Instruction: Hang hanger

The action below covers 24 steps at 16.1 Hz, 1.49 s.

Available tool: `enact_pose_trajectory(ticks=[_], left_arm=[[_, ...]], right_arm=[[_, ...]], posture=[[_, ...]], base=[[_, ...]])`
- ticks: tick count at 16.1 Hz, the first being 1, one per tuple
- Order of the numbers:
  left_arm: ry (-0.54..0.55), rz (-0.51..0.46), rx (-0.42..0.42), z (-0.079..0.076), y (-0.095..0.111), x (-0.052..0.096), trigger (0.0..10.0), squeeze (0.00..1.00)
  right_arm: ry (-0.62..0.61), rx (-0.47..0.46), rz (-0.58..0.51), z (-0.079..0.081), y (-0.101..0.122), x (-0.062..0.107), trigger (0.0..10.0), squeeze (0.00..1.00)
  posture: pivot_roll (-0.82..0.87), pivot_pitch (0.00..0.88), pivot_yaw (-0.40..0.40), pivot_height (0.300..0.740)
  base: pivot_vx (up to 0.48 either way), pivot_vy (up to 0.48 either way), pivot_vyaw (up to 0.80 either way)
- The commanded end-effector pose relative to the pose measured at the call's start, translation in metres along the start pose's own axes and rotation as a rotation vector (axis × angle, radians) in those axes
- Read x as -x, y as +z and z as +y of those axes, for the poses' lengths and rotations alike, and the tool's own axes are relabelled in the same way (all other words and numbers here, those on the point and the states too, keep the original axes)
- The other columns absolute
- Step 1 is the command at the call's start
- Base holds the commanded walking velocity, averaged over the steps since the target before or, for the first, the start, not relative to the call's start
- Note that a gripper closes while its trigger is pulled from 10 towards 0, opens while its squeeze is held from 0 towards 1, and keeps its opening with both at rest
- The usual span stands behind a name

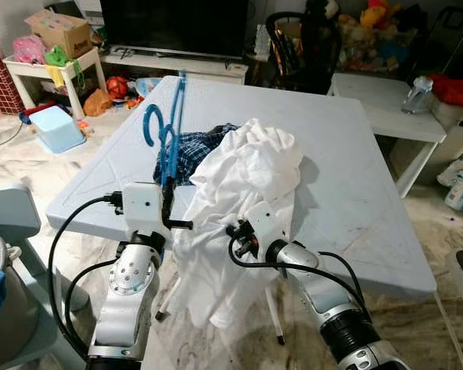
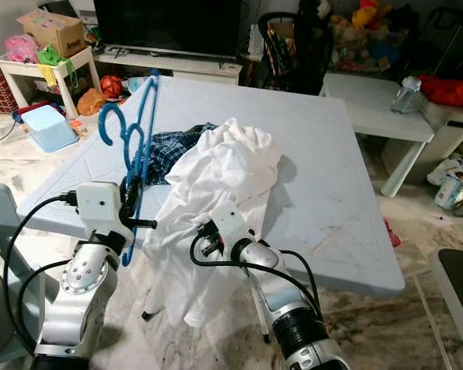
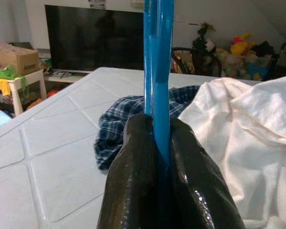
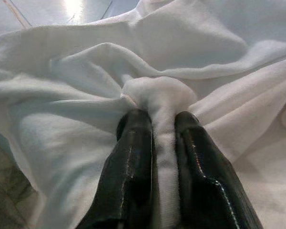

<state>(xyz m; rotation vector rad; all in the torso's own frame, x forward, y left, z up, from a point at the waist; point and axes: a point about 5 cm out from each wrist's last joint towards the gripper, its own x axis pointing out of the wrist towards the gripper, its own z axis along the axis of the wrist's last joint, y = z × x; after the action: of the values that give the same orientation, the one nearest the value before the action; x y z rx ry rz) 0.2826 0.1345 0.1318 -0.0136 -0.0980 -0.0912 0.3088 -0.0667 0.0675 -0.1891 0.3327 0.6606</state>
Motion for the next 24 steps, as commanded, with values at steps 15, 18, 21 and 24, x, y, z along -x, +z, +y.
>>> enact_pose_trajectory(ticks=[15,18,21,24], left_arm=[[0.085,-0.030,-0.002,0.006,0.005,-0.004,10.0,0.00],[0.099,-0.040,-0.001,0.007,0.006,-0.006,10.0,0.00],[0.115,-0.040,-0.008,0.006,0.005,-0.007,10.0,0.00],[0.100,-0.024,0.004,0.006,0.003,-0.006,10.0,0.00]], right_arm=[[-0.420,-0.187,-0.571,-0.109,0.242,0.014,0.0,0.00],[-0.556,-0.159,-0.780,-0.129,0.293,0.053,0.0,0.00],[-0.689,-0.083,-0.740,-0.147,0.282,0.062,0.0,0.00],[-0.723,0.091,-0.350,-0.150,0.206,0.031,10.0,0.00]], posture=[[-0.01,0.000,-0.141,0.740],[-0.01,0.000,-0.145,0.740],[-0.01,0.000,-0.141,0.740],[-0.01,0.000,-0.120,0.740]], base=[[0.000,0.000,0.00],[0.000,0.000,0.00],[0.000,0.000,0.00],[0.000,0.000,0.00]])
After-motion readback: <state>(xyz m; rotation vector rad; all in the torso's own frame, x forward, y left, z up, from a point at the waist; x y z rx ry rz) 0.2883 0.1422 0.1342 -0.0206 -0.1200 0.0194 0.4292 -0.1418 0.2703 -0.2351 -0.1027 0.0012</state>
